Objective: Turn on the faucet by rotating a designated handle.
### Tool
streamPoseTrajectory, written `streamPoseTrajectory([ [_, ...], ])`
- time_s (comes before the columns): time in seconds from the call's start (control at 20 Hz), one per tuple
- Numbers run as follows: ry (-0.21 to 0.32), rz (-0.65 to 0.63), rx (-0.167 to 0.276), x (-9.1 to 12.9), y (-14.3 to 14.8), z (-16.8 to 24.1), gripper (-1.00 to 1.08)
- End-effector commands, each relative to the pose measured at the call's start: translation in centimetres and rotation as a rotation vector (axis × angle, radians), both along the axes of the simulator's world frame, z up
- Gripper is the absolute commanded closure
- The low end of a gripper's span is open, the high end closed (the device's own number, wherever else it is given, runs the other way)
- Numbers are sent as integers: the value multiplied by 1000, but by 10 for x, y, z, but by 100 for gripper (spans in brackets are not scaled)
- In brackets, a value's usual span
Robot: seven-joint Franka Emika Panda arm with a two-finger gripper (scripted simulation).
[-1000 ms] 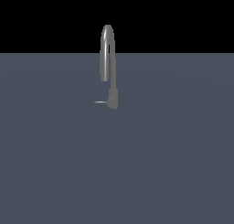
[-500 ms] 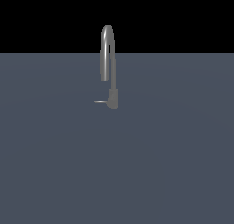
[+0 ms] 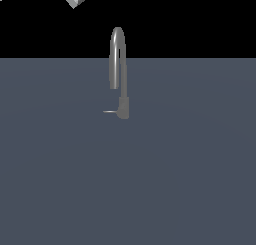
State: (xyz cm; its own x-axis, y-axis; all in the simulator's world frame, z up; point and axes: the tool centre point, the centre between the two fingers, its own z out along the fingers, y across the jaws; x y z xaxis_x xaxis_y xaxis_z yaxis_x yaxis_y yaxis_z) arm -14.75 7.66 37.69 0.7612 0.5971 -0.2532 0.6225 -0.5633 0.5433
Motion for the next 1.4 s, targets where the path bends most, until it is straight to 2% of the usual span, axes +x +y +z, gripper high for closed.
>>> streamPoseTrajectory([
  [0.0,1,61,-55,7,4,-11,108],
  [0.55,4,283,-259,31,18,-55,108],
  [1.35,3,546,-505,57,28,-110,108],
])
